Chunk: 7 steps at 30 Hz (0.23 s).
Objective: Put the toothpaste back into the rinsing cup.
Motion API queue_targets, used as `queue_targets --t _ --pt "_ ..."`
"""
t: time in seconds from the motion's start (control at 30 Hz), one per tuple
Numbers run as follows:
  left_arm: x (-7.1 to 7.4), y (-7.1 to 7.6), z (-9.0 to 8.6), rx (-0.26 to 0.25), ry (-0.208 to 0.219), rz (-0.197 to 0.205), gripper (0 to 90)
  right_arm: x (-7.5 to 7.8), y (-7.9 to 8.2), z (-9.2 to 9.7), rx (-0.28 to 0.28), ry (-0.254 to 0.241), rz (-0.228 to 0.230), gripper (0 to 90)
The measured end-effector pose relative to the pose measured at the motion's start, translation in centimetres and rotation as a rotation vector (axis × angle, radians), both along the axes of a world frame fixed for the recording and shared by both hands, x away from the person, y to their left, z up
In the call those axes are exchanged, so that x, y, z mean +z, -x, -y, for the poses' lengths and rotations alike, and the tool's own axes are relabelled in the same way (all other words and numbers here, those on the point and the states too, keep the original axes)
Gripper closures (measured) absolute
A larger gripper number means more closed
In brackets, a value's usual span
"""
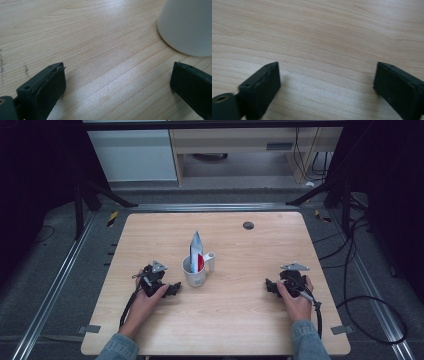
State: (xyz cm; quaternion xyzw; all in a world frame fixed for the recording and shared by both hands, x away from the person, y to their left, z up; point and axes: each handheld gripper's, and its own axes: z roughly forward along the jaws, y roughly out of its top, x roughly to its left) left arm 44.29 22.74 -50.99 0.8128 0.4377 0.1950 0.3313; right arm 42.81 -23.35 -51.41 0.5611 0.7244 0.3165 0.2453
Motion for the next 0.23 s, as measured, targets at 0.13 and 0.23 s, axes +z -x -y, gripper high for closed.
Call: queue_targets --t 0.13,0.23 --pt "-0.02 0.04 0.07 -0.001 0.002 0.0 0.0 -0.03 -0.11 -0.06 -0.068 0.002 -0.008 1.4" --pt "-0.02 0.04 0.13 -0.001 0.002 0.0 0.0 -0.03 0.08 -0.28 -0.1 0.0 -0.01 1.1"
